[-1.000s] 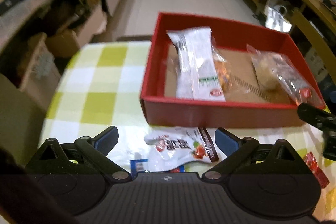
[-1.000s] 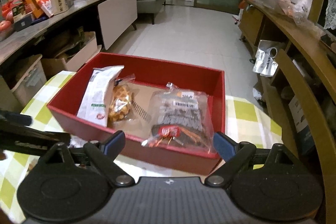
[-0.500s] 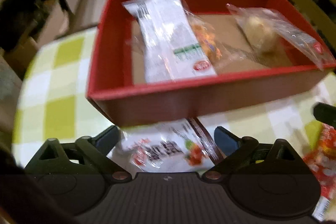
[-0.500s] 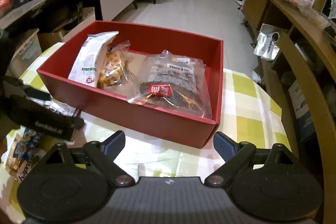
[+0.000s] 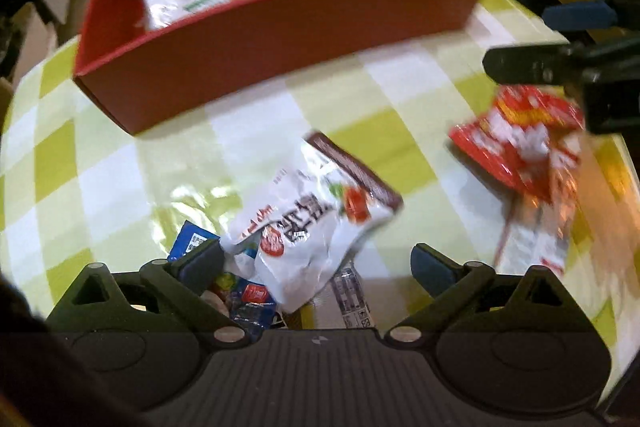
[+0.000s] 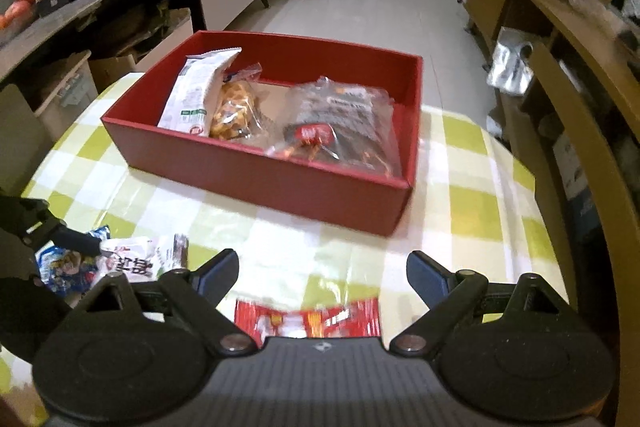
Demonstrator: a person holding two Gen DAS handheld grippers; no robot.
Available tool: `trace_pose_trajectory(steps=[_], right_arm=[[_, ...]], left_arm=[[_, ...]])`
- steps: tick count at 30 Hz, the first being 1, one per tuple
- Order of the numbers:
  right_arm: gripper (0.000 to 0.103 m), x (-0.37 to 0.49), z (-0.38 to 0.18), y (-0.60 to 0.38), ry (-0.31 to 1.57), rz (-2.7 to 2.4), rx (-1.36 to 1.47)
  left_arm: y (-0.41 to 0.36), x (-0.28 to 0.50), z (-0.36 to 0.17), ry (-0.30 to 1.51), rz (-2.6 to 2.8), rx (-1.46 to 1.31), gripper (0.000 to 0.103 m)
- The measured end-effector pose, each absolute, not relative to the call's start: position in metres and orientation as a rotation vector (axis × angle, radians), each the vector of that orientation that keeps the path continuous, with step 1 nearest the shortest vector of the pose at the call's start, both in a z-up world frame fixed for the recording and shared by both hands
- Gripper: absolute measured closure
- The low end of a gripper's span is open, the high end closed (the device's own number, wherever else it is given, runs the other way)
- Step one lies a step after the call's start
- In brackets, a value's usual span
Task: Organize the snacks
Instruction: 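Withdraw both tools from the red box toward the remaining snacks, then grasp the white-and-red jujube pouch with the left tool while the right tool grasps the red Trolli bag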
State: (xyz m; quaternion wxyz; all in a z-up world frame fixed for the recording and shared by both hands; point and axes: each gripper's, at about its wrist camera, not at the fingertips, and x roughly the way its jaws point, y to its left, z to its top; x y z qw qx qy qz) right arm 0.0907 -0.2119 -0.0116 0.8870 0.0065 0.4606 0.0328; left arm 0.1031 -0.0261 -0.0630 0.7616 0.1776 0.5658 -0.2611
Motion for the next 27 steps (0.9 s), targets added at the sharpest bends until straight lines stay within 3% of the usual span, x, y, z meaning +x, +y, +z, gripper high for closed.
trace_pose_trajectory(steps=[9,20,27], right_arm=[[0.007,0.072,-0.011,-0.235,0.991,0.037,0.111],[0.007,0.069,-0.02,-0.25,1.035,0.013,0.15],[0.007,0.069,-0.029,-0.261,1.087,-0.02,0.221]], left_arm=[[-0.024,0.088,-0.05,1.195,-0.557,0.36,0.002],[-0.061,0.103,-0.065,1.148,-0.539,0.517,0.003],[-0.063,0.089,-0.058,1.206,-0.521,0.389,0.044]])
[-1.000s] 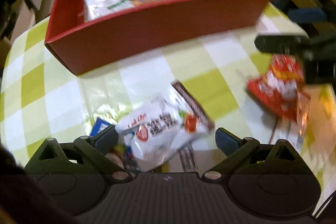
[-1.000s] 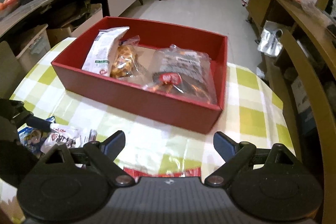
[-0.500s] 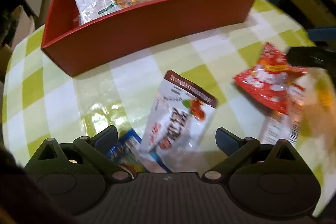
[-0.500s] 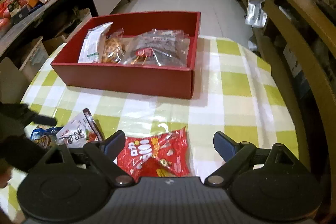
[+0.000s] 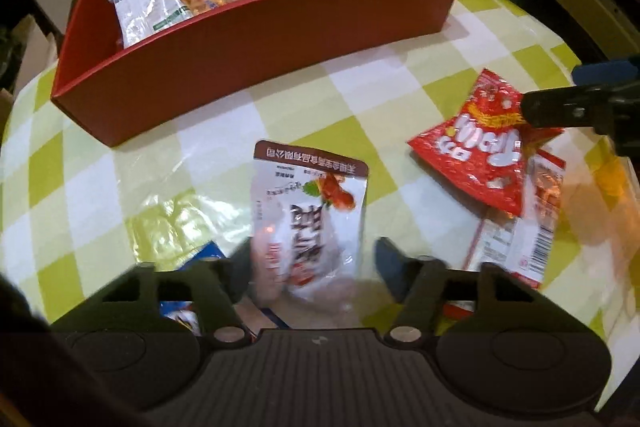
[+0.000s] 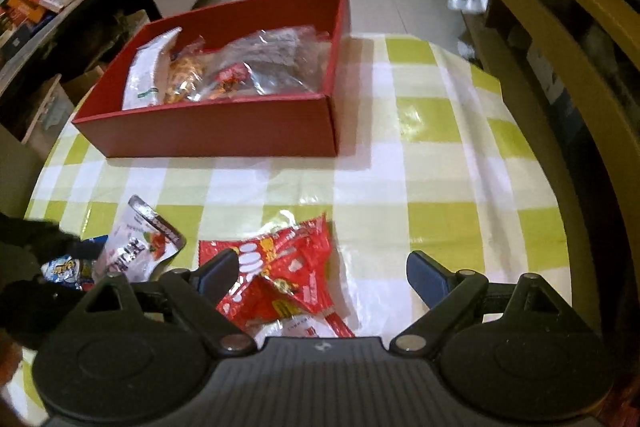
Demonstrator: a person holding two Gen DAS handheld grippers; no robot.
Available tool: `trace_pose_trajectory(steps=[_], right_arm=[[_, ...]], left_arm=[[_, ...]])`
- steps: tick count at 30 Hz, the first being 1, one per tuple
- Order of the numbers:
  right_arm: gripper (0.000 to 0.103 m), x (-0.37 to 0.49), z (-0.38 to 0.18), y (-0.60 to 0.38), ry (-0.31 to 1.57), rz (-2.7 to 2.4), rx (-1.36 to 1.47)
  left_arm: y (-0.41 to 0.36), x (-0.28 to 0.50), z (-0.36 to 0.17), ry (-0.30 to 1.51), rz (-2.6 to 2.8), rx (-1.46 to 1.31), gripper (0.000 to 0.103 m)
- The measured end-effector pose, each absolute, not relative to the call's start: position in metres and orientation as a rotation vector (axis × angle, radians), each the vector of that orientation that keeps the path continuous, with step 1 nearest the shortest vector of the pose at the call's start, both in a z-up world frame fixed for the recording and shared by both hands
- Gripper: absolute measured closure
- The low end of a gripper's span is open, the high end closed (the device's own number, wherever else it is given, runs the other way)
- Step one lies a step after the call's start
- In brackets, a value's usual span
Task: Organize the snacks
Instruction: 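Grasp the white-and-red jujube pouch with the left tool while the right tool grasps the red Trolli bag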
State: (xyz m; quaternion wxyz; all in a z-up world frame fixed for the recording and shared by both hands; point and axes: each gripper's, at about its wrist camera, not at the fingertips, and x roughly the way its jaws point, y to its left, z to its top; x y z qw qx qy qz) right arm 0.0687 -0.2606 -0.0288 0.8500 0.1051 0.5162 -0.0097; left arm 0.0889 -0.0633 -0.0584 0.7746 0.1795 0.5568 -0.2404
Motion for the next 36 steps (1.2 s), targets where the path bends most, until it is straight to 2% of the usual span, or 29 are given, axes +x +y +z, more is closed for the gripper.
trace_pose_trajectory(steps=[5,13,17,24,26,27,29,30,33,36], right_arm=[[0.007,0.062,-0.025,-0.273,1.073,-0.043,0.295],[0.007,0.075,-0.046,-0.263,1.141,-0.007,0.428],[0.007,0.085,-0.06,-0.248,1.181,0.009,0.419],[0.0,0.093,-0.066,-0.218,1.156,0.025,0.219],[0.005,0.093,-0.068,-0.209,1.148,0.025,0.112],[0.017,0.092,-0.067,-0.205,1.139,0.015,0.06],[0.047,0.09,-0.06,-0.205,1.115,0.053,0.056],[0.054,0.09,-0.056,-0.209,1.108,0.048,0.077],[0.059,0.086,-0.048,-0.218,1.092,0.054,0.099],[0.063,0.083,-0.041,-0.223,1.079,0.074,0.138]], left_arm=[[-0.061,0.072,-0.048,1.203,-0.436,0.354,0.045],[-0.027,0.084,-0.027,1.228,-0.394,-0.003,0.045],[-0.032,0.084,-0.031,1.247,-0.397,0.01,0.044],[-0.037,0.088,-0.037,1.258,-0.411,0.044,0.044],[-0.037,0.089,-0.04,1.27,-0.41,0.053,0.044],[-0.036,0.09,-0.041,1.274,-0.406,0.059,0.044],[-0.036,0.09,-0.042,1.278,-0.4,0.073,0.044],[-0.035,0.09,-0.043,1.278,-0.402,0.076,0.044],[-0.031,0.091,-0.04,1.276,-0.407,0.057,0.048],[-0.029,0.092,-0.036,1.27,-0.418,0.034,0.047]])
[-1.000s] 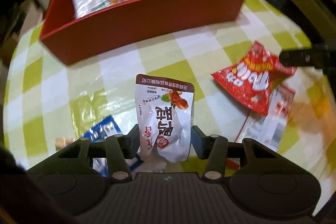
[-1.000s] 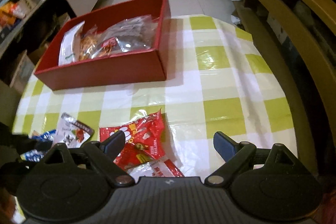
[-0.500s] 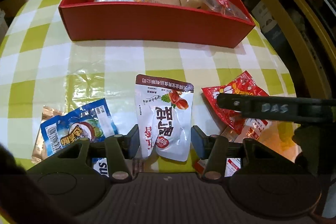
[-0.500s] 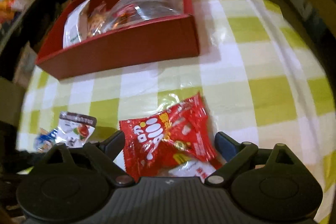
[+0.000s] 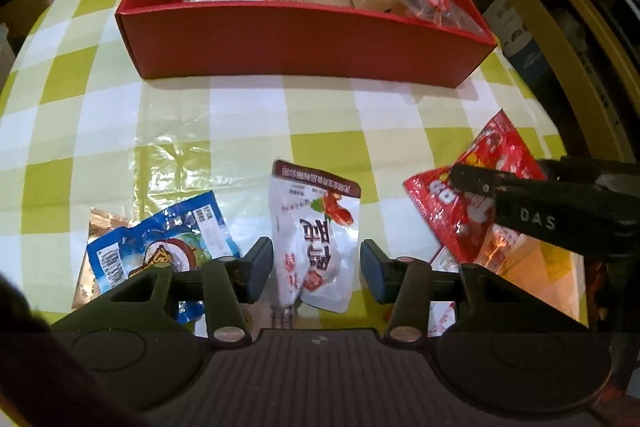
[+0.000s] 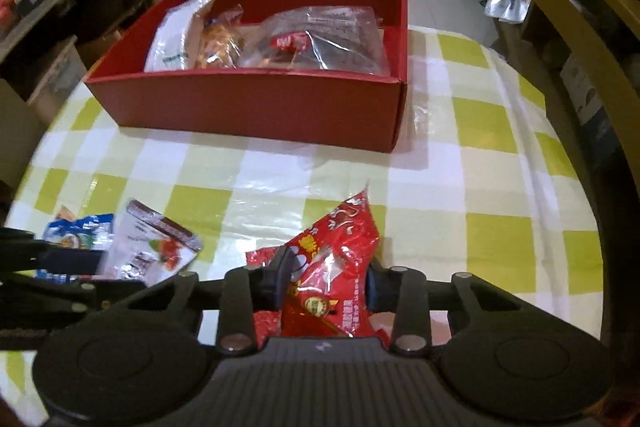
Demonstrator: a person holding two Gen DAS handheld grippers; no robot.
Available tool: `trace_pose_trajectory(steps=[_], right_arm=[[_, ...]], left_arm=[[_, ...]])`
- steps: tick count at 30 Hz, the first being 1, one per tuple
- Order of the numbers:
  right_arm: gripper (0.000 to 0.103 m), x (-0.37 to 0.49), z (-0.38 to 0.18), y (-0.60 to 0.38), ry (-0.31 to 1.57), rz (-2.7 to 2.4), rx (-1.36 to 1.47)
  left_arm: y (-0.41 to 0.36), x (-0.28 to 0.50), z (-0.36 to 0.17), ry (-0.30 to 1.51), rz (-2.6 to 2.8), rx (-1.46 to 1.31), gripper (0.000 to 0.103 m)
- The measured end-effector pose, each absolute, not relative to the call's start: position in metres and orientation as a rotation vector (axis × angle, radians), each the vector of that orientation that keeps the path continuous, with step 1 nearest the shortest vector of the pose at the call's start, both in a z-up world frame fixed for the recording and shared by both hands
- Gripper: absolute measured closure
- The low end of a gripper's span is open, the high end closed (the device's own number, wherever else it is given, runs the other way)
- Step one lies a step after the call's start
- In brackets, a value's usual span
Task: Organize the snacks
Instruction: 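Grasp the white-and-red jujube pouch with the left tool while the right tool grasps the red Trolli bag, then lift the jujube pouch with the left tool while the right tool lifts the Trolli bag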
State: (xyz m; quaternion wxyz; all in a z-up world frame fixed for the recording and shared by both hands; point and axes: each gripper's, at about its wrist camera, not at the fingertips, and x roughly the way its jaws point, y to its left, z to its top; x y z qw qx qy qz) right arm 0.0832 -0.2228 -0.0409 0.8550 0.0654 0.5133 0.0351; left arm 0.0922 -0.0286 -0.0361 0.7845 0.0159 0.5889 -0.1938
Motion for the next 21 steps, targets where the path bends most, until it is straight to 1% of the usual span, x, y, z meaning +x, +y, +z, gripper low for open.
trace_pose_trajectory(steps=[5,6,8,9,11,13,14,15,21], right_arm=[[0.069,0.08,-0.029,-0.232,1.039,0.074,0.193],[0.07,0.081,-0.028,-0.233,1.035,0.074,0.2],[0.07,0.08,-0.026,-0.233,1.033,0.079,0.207],[0.07,0.079,-0.026,-0.233,1.032,0.083,0.207],[0.071,0.078,-0.025,-0.233,1.031,0.094,0.21],[0.071,0.075,-0.022,-0.237,1.021,0.101,0.225],[0.071,0.075,-0.021,-0.24,1.016,0.101,0.238],[0.071,0.074,-0.019,-0.242,1.012,0.101,0.249],[0.072,0.069,-0.017,-0.233,1.019,0.093,0.168]], left_arm=[[-0.033,0.091,-0.038,1.273,-0.426,0.062,0.048],[-0.033,0.09,-0.04,1.281,-0.434,0.065,0.045],[-0.035,0.089,-0.045,1.29,-0.438,0.072,0.031],[-0.038,0.088,-0.048,1.29,-0.429,0.082,0.021],[-0.043,0.087,-0.052,1.282,-0.419,0.112,0.024],[-0.05,0.085,-0.057,1.277,-0.41,0.151,0.035],[-0.054,0.083,-0.057,1.258,-0.394,0.178,0.037],[-0.057,0.081,-0.056,1.247,-0.383,0.203,0.045],[-0.066,0.077,-0.053,1.226,-0.356,0.249,0.048]])
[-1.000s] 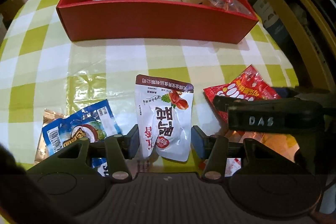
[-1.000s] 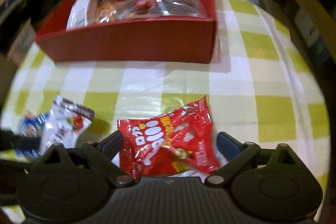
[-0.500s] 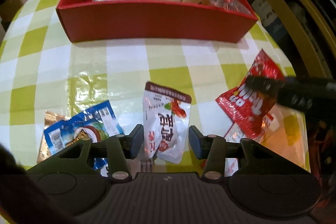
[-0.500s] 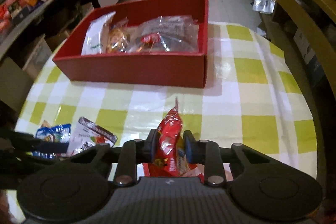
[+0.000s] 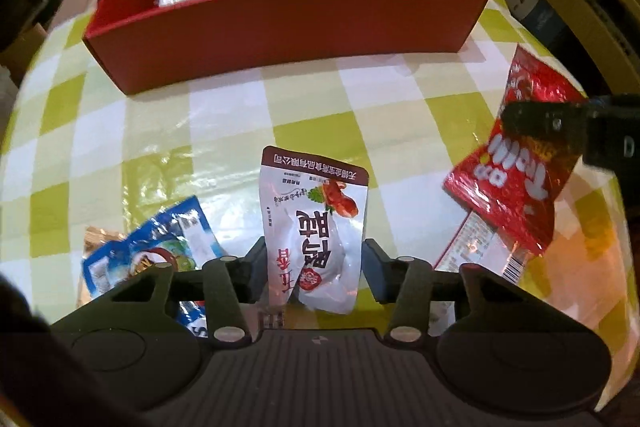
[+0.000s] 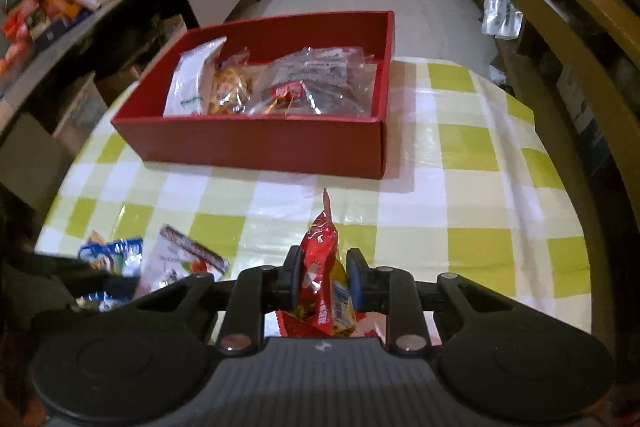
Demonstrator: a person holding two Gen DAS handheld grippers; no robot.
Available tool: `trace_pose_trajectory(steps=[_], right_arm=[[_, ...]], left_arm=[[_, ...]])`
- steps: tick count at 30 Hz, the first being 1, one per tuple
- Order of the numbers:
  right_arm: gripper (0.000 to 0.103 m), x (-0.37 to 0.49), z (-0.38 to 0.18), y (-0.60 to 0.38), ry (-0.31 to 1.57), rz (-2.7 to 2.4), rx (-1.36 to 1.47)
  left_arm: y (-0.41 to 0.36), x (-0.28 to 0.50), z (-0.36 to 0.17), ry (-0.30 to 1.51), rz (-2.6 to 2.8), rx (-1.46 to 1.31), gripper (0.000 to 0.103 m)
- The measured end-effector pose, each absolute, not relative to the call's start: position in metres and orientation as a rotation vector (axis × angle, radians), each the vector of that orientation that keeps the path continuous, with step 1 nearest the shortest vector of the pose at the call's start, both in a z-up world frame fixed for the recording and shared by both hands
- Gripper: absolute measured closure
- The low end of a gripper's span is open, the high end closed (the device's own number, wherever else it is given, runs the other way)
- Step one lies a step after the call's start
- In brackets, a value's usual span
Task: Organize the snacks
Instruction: 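Lift the jujube pouch with the left tool while the right tool lifts the Trolli bag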
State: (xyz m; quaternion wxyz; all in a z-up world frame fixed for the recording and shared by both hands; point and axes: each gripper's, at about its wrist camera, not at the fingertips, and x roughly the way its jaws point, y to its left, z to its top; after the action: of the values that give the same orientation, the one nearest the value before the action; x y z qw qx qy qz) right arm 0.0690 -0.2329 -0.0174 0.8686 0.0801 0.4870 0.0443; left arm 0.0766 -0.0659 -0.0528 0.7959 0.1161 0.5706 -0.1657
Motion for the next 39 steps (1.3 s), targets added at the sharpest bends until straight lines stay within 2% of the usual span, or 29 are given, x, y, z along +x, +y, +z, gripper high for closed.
trace_pose_trajectory(steps=[20,39], right_arm=[[0.072,0.057,0.0,-0.199,0.972,0.075,-0.054],[0.072,0.059,0.017,-0.2,0.936,0.087,-0.018]], left_arm=[[-0.066,0.081,-0.033,1.164,-0.247,0.273,0.048],[-0.056,0.094,-0.01,1.127,-0.217,0.207,0.048]])
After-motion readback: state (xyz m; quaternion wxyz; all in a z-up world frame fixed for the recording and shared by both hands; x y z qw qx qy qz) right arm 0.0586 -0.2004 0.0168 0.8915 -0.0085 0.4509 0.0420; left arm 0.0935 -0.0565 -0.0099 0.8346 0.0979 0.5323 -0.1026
